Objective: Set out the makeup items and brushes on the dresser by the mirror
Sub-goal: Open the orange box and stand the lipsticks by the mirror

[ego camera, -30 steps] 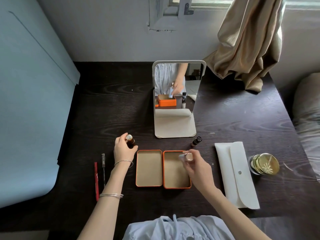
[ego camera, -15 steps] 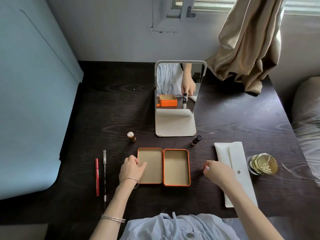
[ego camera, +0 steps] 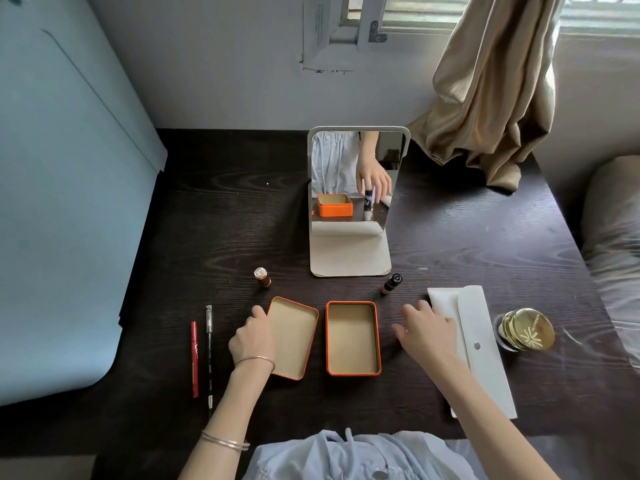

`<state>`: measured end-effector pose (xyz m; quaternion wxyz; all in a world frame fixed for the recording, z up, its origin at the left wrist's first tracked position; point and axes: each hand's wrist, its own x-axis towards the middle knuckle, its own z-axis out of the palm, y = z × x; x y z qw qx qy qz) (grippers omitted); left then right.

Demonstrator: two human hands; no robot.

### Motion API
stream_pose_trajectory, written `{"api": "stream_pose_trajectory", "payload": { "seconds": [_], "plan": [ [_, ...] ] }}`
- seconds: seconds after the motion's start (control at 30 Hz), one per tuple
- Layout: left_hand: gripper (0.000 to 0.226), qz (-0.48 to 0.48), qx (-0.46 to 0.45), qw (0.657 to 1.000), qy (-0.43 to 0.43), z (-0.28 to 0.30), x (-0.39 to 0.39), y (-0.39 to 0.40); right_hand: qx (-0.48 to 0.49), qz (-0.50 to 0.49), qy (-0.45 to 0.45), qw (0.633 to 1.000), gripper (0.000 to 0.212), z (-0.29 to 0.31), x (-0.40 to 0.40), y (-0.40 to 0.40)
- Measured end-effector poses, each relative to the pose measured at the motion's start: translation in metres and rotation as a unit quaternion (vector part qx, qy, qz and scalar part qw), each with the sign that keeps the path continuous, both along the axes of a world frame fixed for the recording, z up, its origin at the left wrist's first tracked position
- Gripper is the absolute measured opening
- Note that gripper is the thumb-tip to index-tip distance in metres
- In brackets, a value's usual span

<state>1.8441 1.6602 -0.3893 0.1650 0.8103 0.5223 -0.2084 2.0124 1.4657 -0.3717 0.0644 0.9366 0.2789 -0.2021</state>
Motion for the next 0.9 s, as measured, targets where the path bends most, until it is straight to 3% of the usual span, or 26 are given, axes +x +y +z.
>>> {"api": "stream_pose_trajectory", "payload": {
  "seconds": [0.07, 0.13, 0.2, 0.23, 0.3, 0.37, 0.4, 0.5, 0.57, 0.63, 0.7, 0.77, 0.9],
  "plan": [
    [0.031, 0.001, 0.008, 0.999, -0.038, 0.017, -0.006, -0.001, 0.193, 0.102, -0.003, 0.976, 0.026, 0.006, -0.006, -0.002],
    [0.035, 0.004, -0.004, 0.994, -0.109, 0.03, -0.011, -0.002, 0.315, 0.234, 0.028, 0.919, 0.054, 0.011, -0.017, -0.002],
    [0.026, 0.029, -0.077, 0.977, -0.196, 0.042, -0.011, -0.006, 0.283, 0.304, 0.074, 0.906, 0.081, 0.01, -0.026, 0.003],
    [0.021, 0.057, -0.139, 0.959, -0.24, 0.044, -0.008, -0.009, 0.264, 0.313, 0.097, 0.907, 0.084, 0.008, -0.03, 0.006],
    [0.025, 0.146, -0.279, 0.893, -0.321, 0.049, 0.0, -0.013, 0.29, 0.283, 0.138, 0.904, 0.061, 0.001, -0.036, 0.011],
    [0.029, 0.213, -0.371, 0.834, -0.348, 0.054, 0.006, -0.014, 0.332, 0.16, 0.184, 0.911, 0.032, 0.008, -0.038, 0.014],
    [0.032, 0.221, -0.395, 0.821, -0.346, 0.056, 0.008, -0.013, 0.331, 0.094, 0.203, 0.917, 0.028, 0.01, -0.038, 0.014],
    [0.04, 0.151, -0.418, 0.85, -0.281, 0.042, 0.009, -0.011, 0.346, -0.026, 0.24, 0.907, 0.023, 0.012, -0.04, 0.011],
    [0.05, 0.056, -0.361, 0.903, -0.225, 0.029, 0.014, -0.016, 0.359, -0.095, 0.244, 0.896, 0.019, 0.01, -0.041, 0.011],
    [0.04, 0.045, -0.319, 0.924, -0.204, 0.013, 0.02, -0.022, 0.328, -0.149, 0.24, 0.902, 0.022, 0.004, -0.037, 0.013],
    [0.026, 0.073, -0.319, 0.923, -0.201, 0.002, 0.025, -0.028, 0.241, -0.146, 0.225, 0.933, 0.028, -0.001, -0.032, 0.017],
    [0.027, 0.068, -0.291, 0.935, -0.191, 0.0, 0.03, -0.032, 0.146, -0.105, 0.209, 0.961, 0.035, -0.006, -0.029, 0.02],
    [0.037, -0.019, -0.207, 0.972, -0.107, 0.0, 0.037, -0.037, 0.062, -0.059, 0.233, 0.969, 0.048, -0.008, -0.029, 0.025]
  ]
}}
